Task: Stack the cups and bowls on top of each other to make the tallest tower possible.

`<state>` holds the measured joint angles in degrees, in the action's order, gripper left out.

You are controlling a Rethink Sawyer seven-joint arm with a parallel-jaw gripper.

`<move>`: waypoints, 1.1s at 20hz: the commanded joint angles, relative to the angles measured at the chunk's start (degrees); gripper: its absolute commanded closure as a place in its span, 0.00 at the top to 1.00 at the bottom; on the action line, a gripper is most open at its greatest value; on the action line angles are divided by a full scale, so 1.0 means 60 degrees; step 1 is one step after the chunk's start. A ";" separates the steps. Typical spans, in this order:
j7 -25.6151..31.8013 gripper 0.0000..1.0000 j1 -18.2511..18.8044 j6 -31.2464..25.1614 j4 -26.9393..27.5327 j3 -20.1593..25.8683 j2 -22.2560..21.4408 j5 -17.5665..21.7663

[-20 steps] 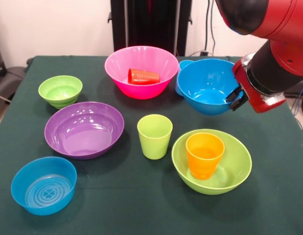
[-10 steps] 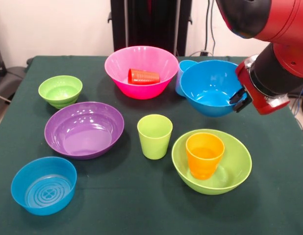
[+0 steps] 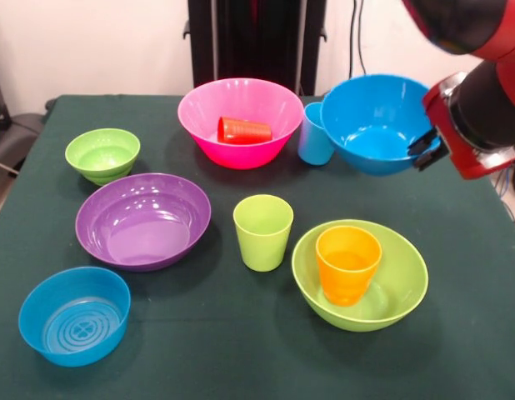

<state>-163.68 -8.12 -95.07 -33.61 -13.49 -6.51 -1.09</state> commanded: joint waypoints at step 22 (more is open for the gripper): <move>0.3425 0.00 0.0397 0.0087 0.1401 0.0850 0.0899 0.0616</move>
<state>-163.29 -7.48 -96.33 -25.65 -13.48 -2.07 -0.88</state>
